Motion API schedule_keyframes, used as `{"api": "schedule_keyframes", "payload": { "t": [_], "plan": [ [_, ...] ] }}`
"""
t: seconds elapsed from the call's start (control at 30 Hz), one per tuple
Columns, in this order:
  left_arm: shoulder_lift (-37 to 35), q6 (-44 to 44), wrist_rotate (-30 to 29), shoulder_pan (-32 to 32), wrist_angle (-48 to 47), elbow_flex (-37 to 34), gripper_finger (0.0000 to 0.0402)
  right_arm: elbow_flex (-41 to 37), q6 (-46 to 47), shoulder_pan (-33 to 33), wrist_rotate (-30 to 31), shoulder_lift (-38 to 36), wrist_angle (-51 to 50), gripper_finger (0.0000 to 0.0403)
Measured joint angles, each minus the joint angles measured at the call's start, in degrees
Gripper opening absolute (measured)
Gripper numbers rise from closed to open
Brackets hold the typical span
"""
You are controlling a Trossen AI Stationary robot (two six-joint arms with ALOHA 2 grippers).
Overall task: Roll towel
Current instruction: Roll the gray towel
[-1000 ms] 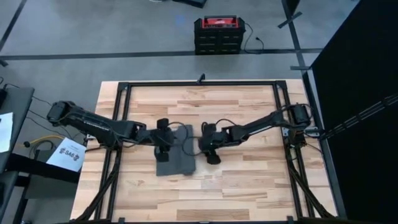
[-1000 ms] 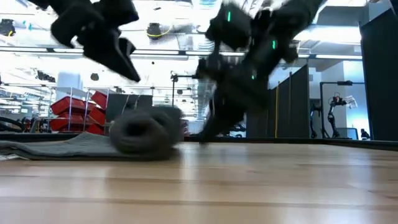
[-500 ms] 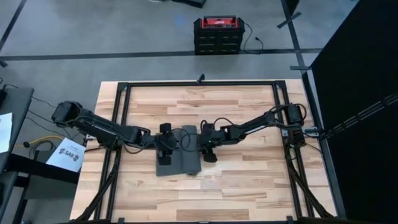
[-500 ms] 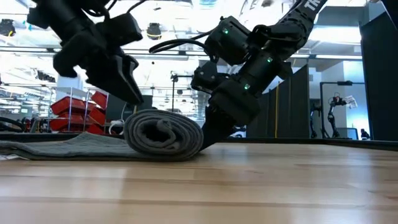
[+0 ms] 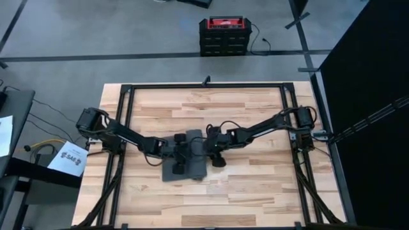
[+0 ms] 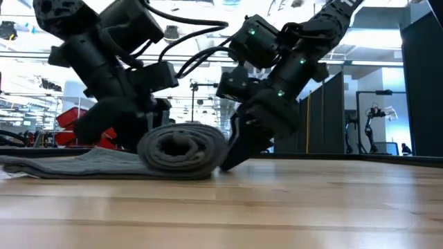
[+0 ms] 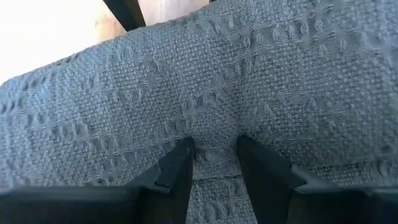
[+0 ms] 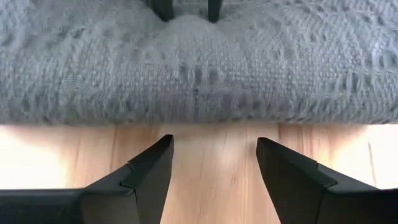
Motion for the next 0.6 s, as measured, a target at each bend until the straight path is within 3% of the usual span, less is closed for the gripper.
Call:
{"api": "schedule_keyframes", "payload": {
  "t": [0.13, 0.27, 0.43, 0.6],
  "plan": [
    [3.3, 1.7, 1.0, 0.4, 7.2, 0.1, 0.0118, -1.1, -1.5, 0.0, -0.1, -3.7, -7.3, 0.0221],
    [6.7, 5.9, 2.7, 2.0, 15.3, 0.0, 0.0118, -6.9, -1.3, -0.1, -0.1, -8.4, -8.4, 0.0221],
    [10.4, 10.0, 4.3, 4.2, 21.9, 1.3, 0.0118, -16.8, 1.4, -0.9, -0.6, -15.8, -4.3, 0.0221],
    [16.3, 12.6, 9.1, 6.9, 23.1, 7.6, 0.0118, -25.5, 3.0, -1.3, -0.6, -21.2, 2.8, 0.0221]
  ]
}}
